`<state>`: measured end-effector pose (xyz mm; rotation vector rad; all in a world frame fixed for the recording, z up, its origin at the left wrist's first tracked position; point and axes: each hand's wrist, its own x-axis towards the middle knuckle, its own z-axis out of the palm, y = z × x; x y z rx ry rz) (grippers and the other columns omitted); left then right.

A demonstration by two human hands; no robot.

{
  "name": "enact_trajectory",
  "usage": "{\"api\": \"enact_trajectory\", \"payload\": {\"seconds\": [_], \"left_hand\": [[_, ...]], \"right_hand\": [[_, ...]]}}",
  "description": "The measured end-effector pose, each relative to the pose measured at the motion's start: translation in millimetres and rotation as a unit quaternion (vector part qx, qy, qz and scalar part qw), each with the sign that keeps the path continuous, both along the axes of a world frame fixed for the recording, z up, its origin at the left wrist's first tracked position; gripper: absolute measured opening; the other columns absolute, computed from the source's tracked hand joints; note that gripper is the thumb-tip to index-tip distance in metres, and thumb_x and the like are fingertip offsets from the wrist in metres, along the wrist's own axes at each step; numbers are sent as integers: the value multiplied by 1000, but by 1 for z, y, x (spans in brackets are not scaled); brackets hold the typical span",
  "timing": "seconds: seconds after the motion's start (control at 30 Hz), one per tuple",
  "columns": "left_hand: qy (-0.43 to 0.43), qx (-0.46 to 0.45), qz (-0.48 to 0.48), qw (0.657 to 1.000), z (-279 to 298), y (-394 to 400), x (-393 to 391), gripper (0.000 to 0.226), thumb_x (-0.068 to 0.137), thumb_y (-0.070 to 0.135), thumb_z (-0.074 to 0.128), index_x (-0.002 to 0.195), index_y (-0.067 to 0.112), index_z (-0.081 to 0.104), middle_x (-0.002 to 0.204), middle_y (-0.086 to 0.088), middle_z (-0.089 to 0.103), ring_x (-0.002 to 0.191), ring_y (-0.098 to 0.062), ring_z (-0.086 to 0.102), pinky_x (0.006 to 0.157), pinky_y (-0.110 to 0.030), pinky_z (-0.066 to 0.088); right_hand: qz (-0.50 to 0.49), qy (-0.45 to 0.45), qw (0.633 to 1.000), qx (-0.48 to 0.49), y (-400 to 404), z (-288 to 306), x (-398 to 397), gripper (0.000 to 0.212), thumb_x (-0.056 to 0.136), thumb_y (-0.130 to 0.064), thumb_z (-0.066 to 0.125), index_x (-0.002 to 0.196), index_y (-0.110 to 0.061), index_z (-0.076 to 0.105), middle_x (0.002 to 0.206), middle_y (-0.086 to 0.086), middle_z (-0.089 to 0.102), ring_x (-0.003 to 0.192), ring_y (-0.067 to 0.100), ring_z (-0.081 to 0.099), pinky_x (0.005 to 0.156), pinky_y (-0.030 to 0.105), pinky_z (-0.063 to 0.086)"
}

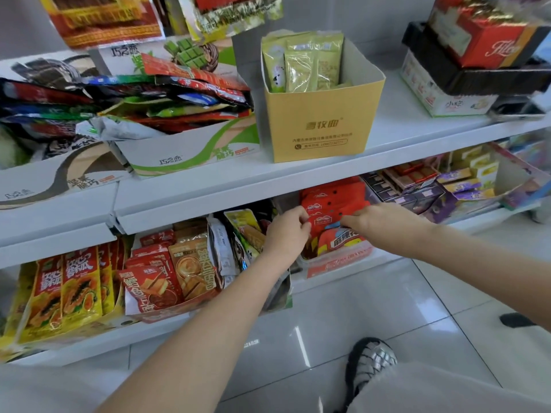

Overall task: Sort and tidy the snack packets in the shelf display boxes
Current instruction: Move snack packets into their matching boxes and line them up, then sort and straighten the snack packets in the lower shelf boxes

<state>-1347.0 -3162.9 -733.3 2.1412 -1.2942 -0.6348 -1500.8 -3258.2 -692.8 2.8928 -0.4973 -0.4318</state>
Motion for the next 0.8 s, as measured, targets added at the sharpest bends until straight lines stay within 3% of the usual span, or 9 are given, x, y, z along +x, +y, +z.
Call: {"api": "enact_trajectory", "payload": {"seconds": [0.13, 0.23, 0.3, 0.37, 0.5, 0.63, 0.8], "left_hand": [[-53, -1, -6, 999, -1, 3, -2, 13, 92, 19, 52, 101, 12, 58, 104, -1, 44, 89, -15, 47, 77, -21, 36], [-41, -2, -3, 999, -1, 3, -4, 5, 92, 20, 52, 91, 15, 53, 105, -3, 52, 91, -20, 56, 74, -24, 40], [-22, -1, 7, 1000, -1, 0, -4, 9, 93, 21, 51, 85, 17, 49, 96, -4, 60, 87, -22, 60, 68, -27, 43], [-10, -3, 14, 1000, 0, -3, -6, 11, 92, 20, 51, 83, 17, 48, 95, -3, 58, 87, -21, 58, 68, -28, 40], [3, 13, 14, 1000, 1, -5, -7, 4, 92, 18, 52, 87, 18, 52, 103, -2, 55, 95, -21, 55, 80, -32, 46], [23, 27, 5, 999, 11, 4, 2, 21, 89, 8, 48, 106, 15, 58, 118, -3, 59, 108, -22, 56, 92, -35, 46], [-11, 1, -60, 998, 36, 40, 1, 28, 90, 4, 43, 114, 14, 54, 122, -3, 54, 102, -19, 57, 90, -33, 47]], "right_hand": [[-46, -44, 995, 74, -12, -16, 11, 24, 94, -16, 45, 117, -14, 54, 113, 9, 64, 100, 28, 62, 81, 36, 47], [-64, -28, 987, 143, -16, -12, 0, 34, 93, -16, 48, 127, -14, 51, 126, 7, 58, 113, 26, 56, 93, 32, 40], [-60, -1, 991, 119, -11, -13, -3, 36, 95, -21, 46, 130, -18, 49, 127, 5, 57, 114, 26, 56, 96, 34, 42], [-61, 38, 994, 79, -5, -17, 4, 32, 97, -28, 40, 124, -17, 53, 120, 9, 61, 106, 30, 59, 89, 39, 48], [-56, 62, 994, 64, 4, -19, 26, 27, 96, -19, 41, 117, -13, 57, 114, 12, 61, 103, 33, 60, 79, 37, 47], [-90, 35, 994, 60, 4, -1, 20, 31, 92, -21, 49, 122, -14, 49, 117, 12, 59, 106, 31, 59, 84, 38, 47], [-146, -29, 988, 41, 24, 31, -4, 37, 92, -21, 49, 127, -14, 39, 109, 9, 61, 101, 27, 58, 70, 33, 44]]}}
